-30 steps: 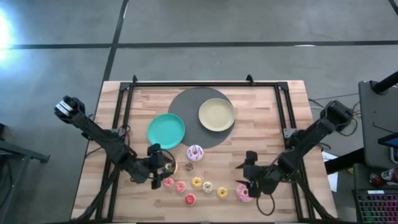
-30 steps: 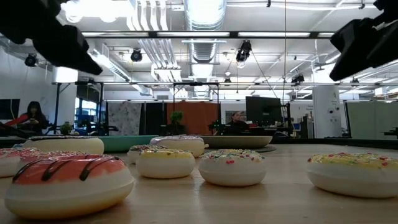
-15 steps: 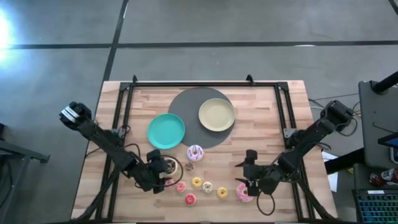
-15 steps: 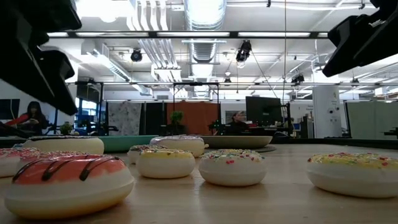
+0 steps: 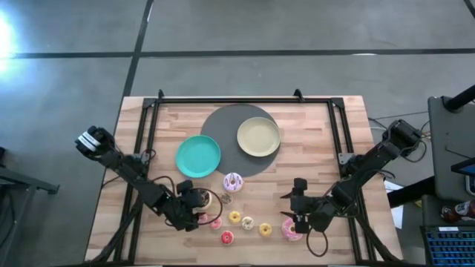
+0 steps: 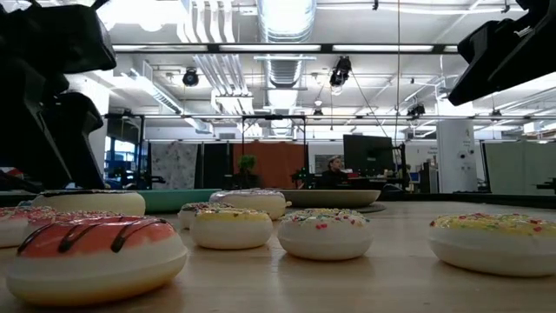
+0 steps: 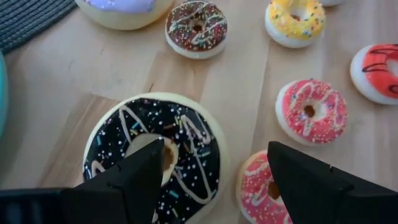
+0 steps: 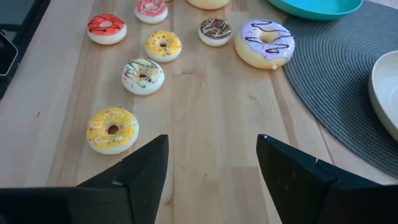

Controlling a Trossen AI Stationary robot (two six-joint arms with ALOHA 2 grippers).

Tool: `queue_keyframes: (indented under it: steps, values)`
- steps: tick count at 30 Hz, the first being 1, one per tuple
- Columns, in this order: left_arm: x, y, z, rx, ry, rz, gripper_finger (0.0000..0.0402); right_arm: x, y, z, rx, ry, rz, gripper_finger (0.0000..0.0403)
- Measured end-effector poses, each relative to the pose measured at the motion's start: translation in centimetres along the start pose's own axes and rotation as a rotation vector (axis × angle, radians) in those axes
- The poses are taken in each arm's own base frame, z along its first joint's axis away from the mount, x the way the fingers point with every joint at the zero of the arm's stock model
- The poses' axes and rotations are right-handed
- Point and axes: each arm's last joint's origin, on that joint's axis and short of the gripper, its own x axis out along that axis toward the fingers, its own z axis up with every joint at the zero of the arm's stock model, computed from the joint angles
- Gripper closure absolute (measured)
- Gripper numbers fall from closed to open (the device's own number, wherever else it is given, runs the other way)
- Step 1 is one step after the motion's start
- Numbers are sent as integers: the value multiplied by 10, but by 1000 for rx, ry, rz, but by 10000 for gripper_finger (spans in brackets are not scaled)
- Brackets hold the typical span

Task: Pick & Place donuts
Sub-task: Put the large black donut on the green plate

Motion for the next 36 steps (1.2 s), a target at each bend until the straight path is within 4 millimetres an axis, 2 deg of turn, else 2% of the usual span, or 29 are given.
queue_keyframes:
  steps: [12,22,36]
  values:
    - [15,5,0,-11,50,30,143,0,0,1,5,-7,5,170]
    - [17,7,0,-15,54,36,145,0,0,1,5,-7,5,170]
    - [17,7,0,-10,56,41,220,0,1,1,6,-8,5,172]
